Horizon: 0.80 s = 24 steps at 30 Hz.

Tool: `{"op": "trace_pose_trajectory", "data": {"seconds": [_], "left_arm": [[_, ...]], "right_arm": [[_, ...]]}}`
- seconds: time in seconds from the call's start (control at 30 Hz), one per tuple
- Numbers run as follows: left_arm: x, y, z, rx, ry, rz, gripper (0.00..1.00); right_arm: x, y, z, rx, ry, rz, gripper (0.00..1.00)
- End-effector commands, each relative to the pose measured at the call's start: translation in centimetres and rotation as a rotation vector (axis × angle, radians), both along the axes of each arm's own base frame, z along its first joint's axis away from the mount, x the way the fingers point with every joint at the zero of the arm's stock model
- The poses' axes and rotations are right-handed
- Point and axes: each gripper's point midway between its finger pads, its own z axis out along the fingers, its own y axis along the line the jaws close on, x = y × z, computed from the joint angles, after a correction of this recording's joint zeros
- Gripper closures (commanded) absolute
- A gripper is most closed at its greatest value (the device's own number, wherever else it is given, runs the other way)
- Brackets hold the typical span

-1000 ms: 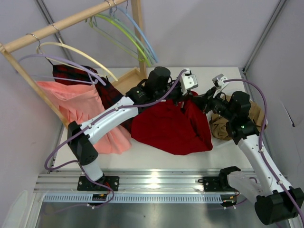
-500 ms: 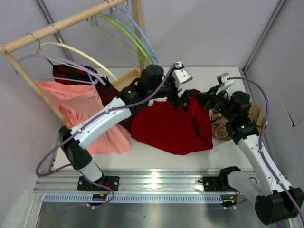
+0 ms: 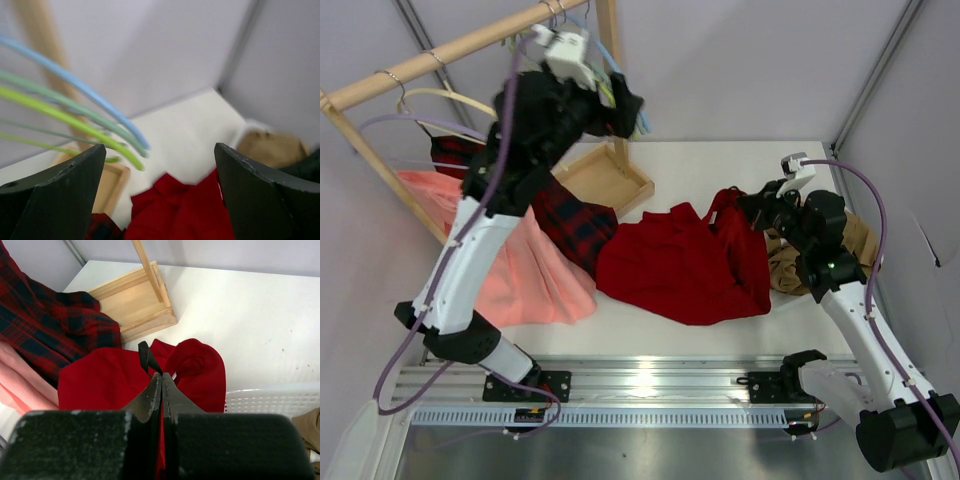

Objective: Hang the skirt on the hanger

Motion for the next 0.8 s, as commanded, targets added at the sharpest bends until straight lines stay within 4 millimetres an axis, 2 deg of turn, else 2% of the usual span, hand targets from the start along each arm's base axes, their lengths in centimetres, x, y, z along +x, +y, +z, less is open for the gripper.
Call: {"op": "trace_pose_trajectory", "data": {"seconds": [0.0,0.03,0.1,0.13,0.23,0.43,0.53,0.67,0.77], "left_arm": [[1.1,5.8,2.2,-0.112,0.061,0.281,0.06],[1.4,7.1,2.4,-0.113,0.070,0.327,0.06],[2.5,8.4,2.0,-0.147,0.094,0.398,0.09],[3.4,9.8,1.6,-0.161,0.106,0.444,0.11],[4.8,10.5,1.2,-0.241,0.134,0.482,0.17],[7.6,8.6,-0.9,-0.284,0.179,0.487,0.23],[8.6,7.9,-1.3,-0.317,0.186,0.481,0.24],[9.9,7.7,-2.0,-0.339,0.189,0.516,0.27],[10.6,8.4,-2.8,-0.345,0.189,0.573,0.30]], "right_arm": [[0.0,-0.3,2.9,0.026,-0.067,-0.023,1.00],[0.0,-0.4,2.9,0.023,-0.070,-0.024,1.00],[0.0,-0.5,3.1,0.018,-0.079,-0.029,1.00],[0.0,-0.6,3.0,0.011,-0.081,-0.029,1.00],[-0.1,-0.4,3.0,0.002,-0.085,-0.013,1.00],[-0.5,-0.3,2.6,0.002,-0.075,-0.004,1.00],[-0.9,-0.3,2.4,0.008,-0.072,0.002,1.00],[-1.4,-0.7,2.4,0.011,-0.079,-0.017,1.00],[-1.5,-1.0,2.4,0.004,-0.085,-0.024,1.00]]}}
